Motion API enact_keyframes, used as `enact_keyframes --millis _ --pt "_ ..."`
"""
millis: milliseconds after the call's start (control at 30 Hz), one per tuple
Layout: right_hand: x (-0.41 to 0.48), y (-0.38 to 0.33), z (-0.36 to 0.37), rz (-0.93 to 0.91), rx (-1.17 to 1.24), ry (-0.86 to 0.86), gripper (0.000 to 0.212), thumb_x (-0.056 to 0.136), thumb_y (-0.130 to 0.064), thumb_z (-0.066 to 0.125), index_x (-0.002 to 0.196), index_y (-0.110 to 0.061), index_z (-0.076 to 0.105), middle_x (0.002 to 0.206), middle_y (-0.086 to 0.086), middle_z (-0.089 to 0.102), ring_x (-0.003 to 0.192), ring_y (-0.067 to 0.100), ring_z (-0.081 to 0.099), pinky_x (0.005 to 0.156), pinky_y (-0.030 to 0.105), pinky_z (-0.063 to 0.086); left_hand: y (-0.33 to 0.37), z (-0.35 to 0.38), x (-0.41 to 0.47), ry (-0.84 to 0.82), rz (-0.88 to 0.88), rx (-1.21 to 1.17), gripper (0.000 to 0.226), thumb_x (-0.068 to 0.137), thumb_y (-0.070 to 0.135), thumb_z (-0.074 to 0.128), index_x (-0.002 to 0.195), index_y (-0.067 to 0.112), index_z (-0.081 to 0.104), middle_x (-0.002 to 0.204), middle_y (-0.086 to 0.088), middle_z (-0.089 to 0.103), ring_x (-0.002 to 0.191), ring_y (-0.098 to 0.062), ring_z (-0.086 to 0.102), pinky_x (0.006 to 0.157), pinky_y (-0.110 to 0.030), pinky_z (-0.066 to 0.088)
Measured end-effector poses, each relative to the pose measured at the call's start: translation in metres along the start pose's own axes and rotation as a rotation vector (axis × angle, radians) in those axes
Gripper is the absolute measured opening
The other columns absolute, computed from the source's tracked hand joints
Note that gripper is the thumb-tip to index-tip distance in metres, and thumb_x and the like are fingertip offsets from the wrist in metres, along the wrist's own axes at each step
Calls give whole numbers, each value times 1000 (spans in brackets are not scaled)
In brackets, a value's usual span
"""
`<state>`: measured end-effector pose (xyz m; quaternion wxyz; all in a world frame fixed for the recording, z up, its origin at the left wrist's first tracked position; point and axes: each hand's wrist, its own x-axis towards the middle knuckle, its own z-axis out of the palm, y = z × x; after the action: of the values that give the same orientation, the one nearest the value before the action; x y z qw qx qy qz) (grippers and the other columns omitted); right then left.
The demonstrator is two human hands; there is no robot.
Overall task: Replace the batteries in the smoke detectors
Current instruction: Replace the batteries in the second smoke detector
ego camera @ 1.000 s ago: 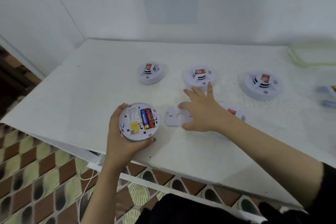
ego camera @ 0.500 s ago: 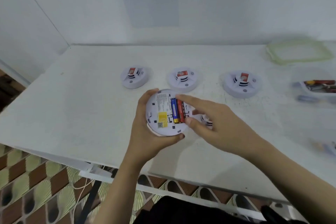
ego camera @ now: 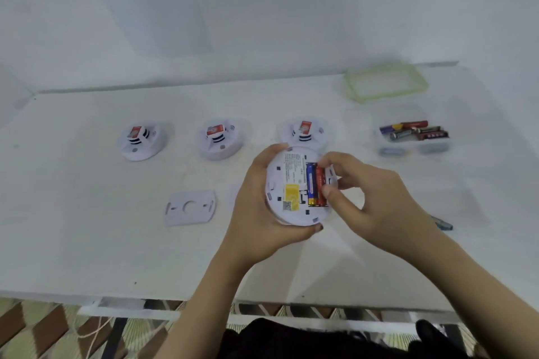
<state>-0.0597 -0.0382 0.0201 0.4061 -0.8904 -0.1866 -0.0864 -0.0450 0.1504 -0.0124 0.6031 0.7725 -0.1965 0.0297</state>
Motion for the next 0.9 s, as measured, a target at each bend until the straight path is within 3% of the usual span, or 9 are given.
enact_keyframes --millis 67,133,300,400,533,667,767,900 --pt "-5 7 -16 35 -14 -18 25 86 -25 60 107 -34 48 91 -15 63 78 -3 61 66 14 48 4 16 5 -16 -2 2 96 55 14 88 136 14 34 131 1 51 123 -27 53 96 -50 50" --pt "-10 13 -32 52 -43 -40 28 85 -24 63 103 -36 46 88 -20 60 73 1 61 64 17 48 8 31 9 -28 4 25 96 56 15 88 136 16 35 130 2 51 123 -25 53 95 -48 50" --pt "-20 32 -64 98 5 -79 24 83 -16 63 99 -26 48 73 -27 59 65 4 62 57 13 46 16 66 19 -54 45 30 98 54 1 90 132 21 35 124 16 51 120 -11 54 92 -26 51" --pt "-24 43 -80 103 70 -104 23 84 -12 62 97 -23 47 74 -29 60 61 7 61 56 13 46 18 85 24 -58 47 4 96 55 4 90 133 19 36 126 6 52 120 -22 55 92 -35 52" --pt "-27 55 -95 107 115 -131 23 84 -12 60 94 -25 43 95 -13 63 66 9 64 61 28 53 16 106 28 -66 47 -27 94 56 0 89 132 16 36 126 -1 53 118 -22 56 91 -32 52" --pt "-31 65 -106 122 153 -159 21 85 -11 58 89 -22 40 78 -26 65 64 8 65 57 23 51 16 120 33 -50 43 -42 90 59 12 86 133 19 35 128 -2 52 119 -27 56 93 -45 52" --pt "-34 72 -105 124 131 -77 20 85 -22 62 86 -24 42 75 -28 64 69 4 64 56 16 49 17 128 38 -37 56 -26 90 59 9 87 132 22 35 127 -1 53 118 -28 56 93 -45 53" --pt "-35 84 -103 103 98 136 30 82 -31 69 101 -36 47 99 -25 60 80 3 62 62 19 51 17 137 46 -26 86 35 93 58 11 91 132 18 36 127 -1 52 120 -23 55 94 -38 52"
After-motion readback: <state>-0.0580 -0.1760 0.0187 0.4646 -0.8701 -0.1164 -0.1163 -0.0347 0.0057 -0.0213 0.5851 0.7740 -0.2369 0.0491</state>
